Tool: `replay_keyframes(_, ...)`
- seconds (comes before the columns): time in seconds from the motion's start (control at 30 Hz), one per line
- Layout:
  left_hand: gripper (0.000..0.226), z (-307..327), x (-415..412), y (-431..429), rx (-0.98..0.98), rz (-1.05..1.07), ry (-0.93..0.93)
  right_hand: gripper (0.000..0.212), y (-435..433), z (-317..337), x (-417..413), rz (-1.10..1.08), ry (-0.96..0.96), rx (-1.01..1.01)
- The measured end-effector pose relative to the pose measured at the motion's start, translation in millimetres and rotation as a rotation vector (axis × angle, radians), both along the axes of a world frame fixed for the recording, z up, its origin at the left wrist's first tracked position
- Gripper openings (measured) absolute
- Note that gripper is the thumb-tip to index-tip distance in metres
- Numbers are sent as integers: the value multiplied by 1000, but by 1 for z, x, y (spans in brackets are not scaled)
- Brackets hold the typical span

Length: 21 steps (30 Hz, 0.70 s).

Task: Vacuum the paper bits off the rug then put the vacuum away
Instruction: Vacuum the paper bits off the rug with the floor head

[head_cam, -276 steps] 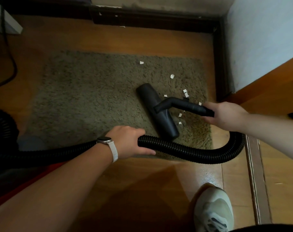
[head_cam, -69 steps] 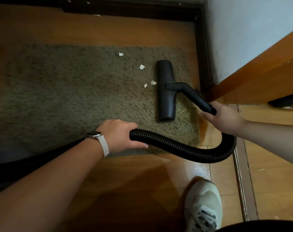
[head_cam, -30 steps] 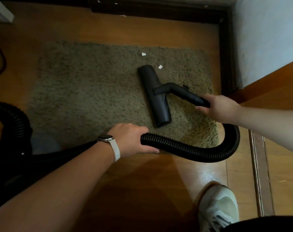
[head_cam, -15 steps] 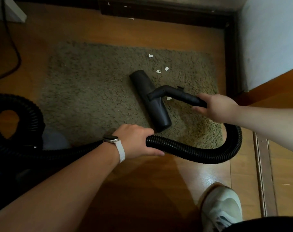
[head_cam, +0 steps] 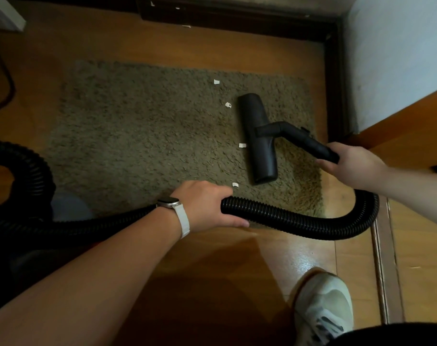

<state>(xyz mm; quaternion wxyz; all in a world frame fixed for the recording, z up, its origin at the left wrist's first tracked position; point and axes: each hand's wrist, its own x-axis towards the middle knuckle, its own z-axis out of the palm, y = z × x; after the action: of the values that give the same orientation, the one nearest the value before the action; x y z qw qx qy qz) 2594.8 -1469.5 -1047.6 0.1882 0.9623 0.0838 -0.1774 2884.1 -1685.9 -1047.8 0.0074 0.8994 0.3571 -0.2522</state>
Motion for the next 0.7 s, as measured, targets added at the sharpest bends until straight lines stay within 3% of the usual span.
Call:
replay_keyframes(0.4,60,1,-14,7,-16,7,31,27,48,-4,-14,231,4,-18)
replay_keyframes(0.7,60,2,-15,6,-27,0,39,27,47,0,-16,252,-12,-39)
